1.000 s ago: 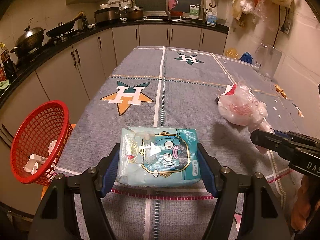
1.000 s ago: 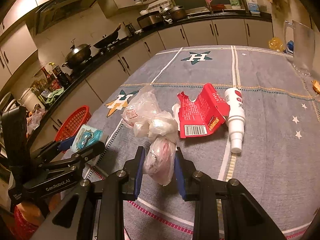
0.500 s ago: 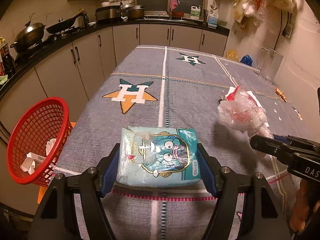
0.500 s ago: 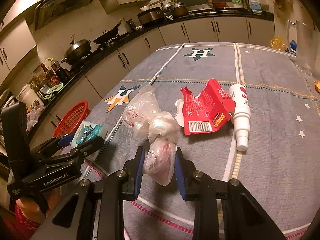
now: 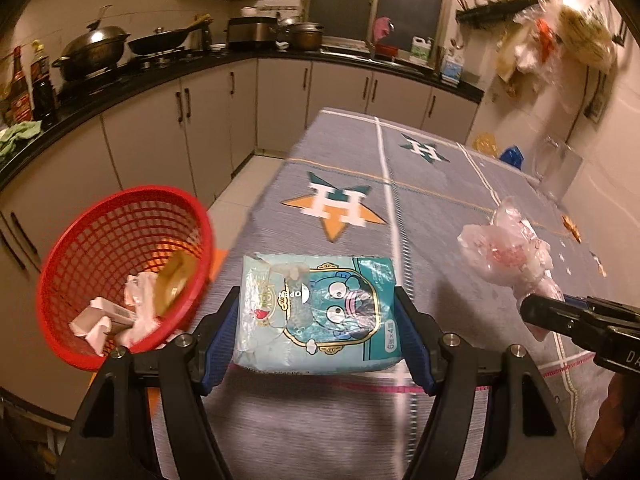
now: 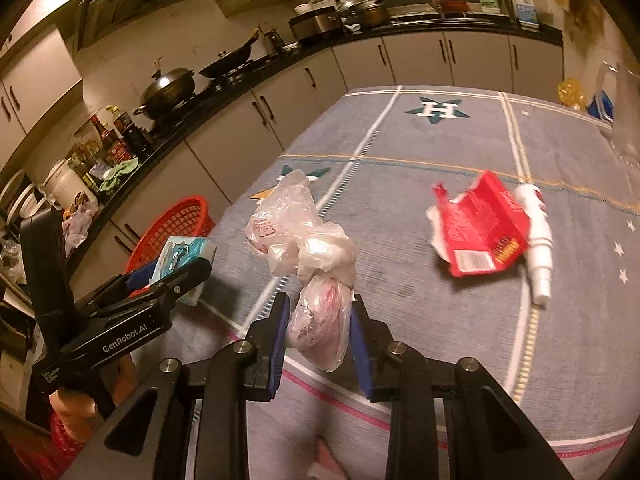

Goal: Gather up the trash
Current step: 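Carry the wet-wipe pack and clear bag over the red basket with both grippers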

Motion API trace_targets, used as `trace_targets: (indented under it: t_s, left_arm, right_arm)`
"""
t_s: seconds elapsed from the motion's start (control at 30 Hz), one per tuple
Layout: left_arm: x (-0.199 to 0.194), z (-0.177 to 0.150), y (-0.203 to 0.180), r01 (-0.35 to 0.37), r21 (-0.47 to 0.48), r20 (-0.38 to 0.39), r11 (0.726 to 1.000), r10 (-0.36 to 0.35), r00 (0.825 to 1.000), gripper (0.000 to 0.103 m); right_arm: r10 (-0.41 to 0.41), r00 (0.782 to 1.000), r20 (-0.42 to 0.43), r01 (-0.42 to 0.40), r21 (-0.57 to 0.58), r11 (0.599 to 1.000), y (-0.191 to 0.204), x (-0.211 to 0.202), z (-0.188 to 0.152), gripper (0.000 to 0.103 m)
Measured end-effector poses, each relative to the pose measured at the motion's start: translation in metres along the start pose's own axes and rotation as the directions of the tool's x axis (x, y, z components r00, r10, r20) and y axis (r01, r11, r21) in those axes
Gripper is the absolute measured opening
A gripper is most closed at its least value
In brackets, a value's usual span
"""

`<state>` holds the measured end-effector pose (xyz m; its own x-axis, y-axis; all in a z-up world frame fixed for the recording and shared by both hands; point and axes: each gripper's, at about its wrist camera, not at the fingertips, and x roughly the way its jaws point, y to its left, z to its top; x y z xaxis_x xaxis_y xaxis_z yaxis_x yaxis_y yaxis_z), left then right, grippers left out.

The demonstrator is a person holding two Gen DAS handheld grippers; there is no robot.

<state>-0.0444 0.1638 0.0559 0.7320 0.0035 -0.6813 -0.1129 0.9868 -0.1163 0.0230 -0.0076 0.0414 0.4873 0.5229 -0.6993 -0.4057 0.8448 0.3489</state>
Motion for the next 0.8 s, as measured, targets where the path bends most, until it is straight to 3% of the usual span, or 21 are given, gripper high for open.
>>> trace_targets:
  t_s: [0.3,0.8]
  left_arm:
    - [-0.014,0.008,0.049,-0.056,-0.066,0.035,0.996,0.059,0.998,0.070]
    - [-0.015,0.013,0.127,-0.155,-0.177,0.024,0.972,0.162,0.987,0.070]
  right_arm:
    - [0.037,0.998,-0.051,-0.040,-0.053,0.998,0.042,0.027,0.015,0.032]
    - [0.094,0.990,-0.107,-0.108,-0.138,0.985,0.113,0.072,0.046,0.033]
